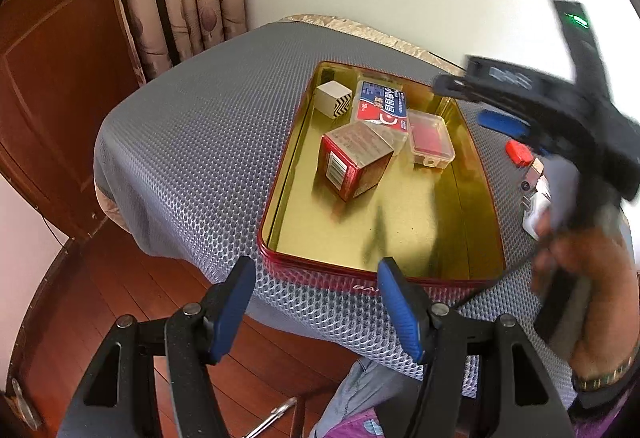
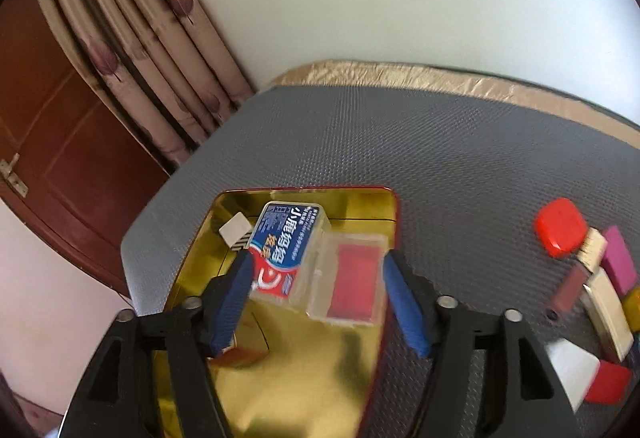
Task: Organize rigid objects
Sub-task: 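Lower the clear case into the tin and open the right gripper, then move the left tool toward the white charger cube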
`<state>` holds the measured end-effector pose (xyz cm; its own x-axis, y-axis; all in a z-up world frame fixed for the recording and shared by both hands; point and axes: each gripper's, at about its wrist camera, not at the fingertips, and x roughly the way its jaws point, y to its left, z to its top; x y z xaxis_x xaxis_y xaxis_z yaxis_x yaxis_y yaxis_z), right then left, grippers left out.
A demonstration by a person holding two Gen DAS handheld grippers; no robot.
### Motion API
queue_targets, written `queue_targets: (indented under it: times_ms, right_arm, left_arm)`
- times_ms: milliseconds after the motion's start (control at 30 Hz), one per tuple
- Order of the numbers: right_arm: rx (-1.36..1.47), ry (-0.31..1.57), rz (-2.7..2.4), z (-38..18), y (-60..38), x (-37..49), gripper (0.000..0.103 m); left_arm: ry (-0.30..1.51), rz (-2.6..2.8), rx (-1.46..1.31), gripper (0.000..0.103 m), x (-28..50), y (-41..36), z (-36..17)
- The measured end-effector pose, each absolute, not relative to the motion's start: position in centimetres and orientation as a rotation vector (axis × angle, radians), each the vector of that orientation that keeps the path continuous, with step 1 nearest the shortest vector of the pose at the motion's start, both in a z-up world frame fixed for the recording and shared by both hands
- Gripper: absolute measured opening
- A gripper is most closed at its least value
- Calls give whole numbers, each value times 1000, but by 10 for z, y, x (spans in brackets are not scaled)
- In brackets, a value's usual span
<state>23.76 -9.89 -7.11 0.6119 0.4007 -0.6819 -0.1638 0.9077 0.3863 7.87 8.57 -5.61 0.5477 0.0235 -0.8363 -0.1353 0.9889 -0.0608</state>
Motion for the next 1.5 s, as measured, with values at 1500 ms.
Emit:
queue_targets:
  times_ms: [1500]
  right_arm:
    - [257,860,-222,-132,-374,52,102]
  left_arm:
    - [1074,-359,268,65,163,-142,-66]
